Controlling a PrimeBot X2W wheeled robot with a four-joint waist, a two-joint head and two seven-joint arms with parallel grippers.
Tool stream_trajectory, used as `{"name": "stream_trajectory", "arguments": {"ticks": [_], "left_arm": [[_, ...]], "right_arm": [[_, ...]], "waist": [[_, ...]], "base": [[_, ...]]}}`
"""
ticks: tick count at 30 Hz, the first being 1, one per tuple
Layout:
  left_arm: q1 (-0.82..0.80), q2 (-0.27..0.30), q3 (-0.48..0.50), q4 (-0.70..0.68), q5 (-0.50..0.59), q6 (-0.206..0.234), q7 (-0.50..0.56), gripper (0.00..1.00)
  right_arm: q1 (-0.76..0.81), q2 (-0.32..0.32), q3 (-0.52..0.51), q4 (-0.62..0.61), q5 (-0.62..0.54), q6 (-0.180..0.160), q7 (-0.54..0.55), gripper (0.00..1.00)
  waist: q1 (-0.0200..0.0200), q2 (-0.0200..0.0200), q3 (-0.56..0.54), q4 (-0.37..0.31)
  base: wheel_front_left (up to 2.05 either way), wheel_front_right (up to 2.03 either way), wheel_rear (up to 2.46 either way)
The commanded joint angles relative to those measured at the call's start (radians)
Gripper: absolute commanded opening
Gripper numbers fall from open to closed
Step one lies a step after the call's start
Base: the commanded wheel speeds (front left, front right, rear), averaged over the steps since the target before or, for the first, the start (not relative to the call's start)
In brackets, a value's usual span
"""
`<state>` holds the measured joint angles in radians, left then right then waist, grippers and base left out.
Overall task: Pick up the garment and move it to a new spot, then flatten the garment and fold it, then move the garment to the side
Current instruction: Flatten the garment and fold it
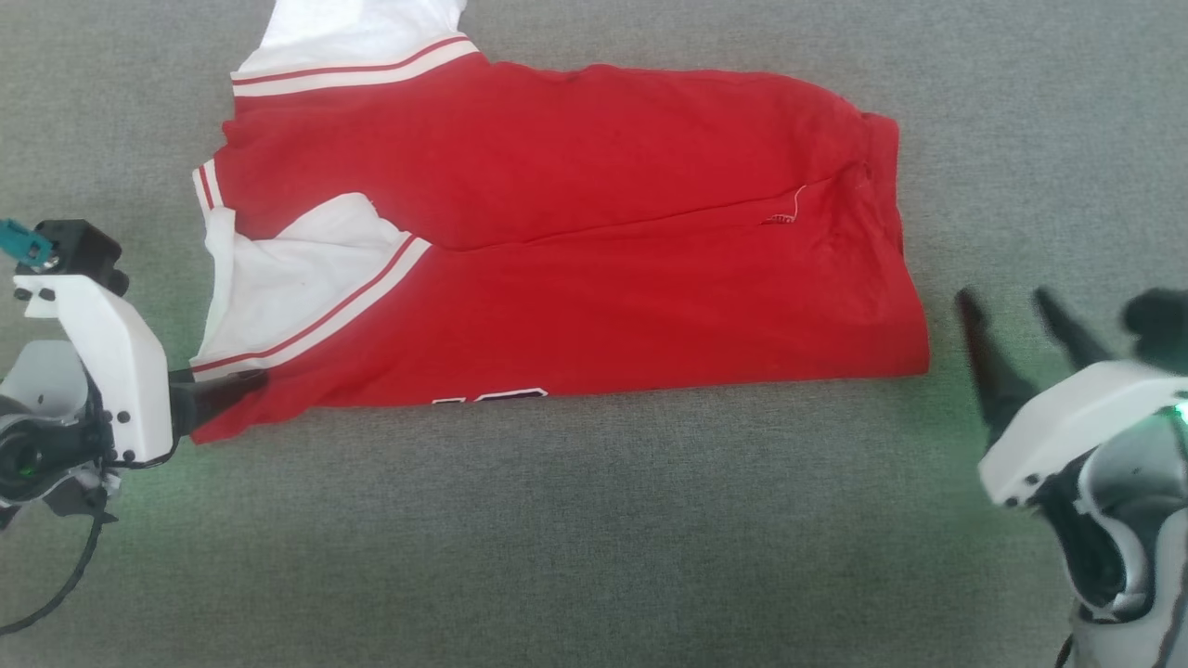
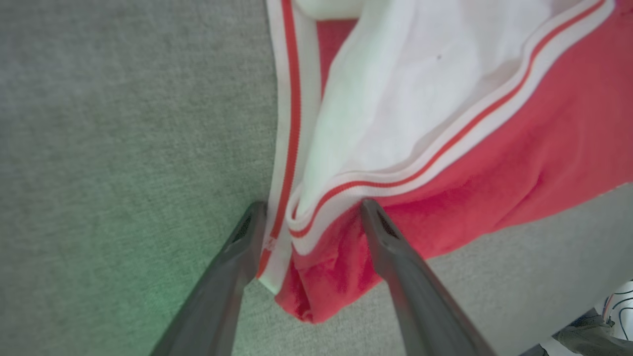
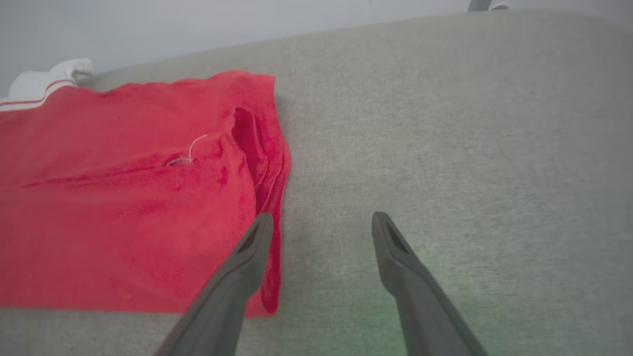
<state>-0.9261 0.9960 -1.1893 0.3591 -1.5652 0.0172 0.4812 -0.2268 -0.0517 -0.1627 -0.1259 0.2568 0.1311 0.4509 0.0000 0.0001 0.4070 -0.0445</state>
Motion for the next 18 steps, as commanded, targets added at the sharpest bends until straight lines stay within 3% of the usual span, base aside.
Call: {"name": "stream_trajectory", "arguments": {"ticks": [1,2,3,10,18], "left_arm": [[0.039,-0.018,-0.029,0.028,0.007,0.007,0.016,1.00],[0.039,-0.025,-0.034,0.037,0.010,-0.003,0.023,0.35],[0.036,-0.035,-0.036,0.044,0.014,-0.013,0.025,0.00],[0.016,-0.093,-0.043,0.093,0.024,-0.055,0.046,0.00],[-0.004,-0.150,-0.044,0.128,0.043,-0.083,0.043,0.00]], "right_arm": [[0.010,0.002,0.005,0.002,0.003,-0.001,0.010,1.00],[0.009,0.001,0.008,0.006,0.009,-0.001,0.033,1.00],[0.011,0.001,0.019,0.012,0.006,-0.001,0.064,1.00],[-0.028,0.001,0.047,0.048,0.008,-0.001,0.268,1.00],[-0.114,0.003,0.090,0.100,-0.015,-0.001,0.424,1.00]], "waist": [[0.0000,-0.0001,0.001,0.001],[0.0000,-0.0001,0.001,0.002],[0.0000,-0.0001,0.001,0.003],[0.0000,-0.0001,0.012,0.020],[0.0000,-0.0001,0.028,0.049]], "base": [[0.00,0.00,0.00],[0.00,0.00,0.00],[0.00,0.00,0.00],[0.00,0.00,0.00],[0.00,0.00,0.00]]}}
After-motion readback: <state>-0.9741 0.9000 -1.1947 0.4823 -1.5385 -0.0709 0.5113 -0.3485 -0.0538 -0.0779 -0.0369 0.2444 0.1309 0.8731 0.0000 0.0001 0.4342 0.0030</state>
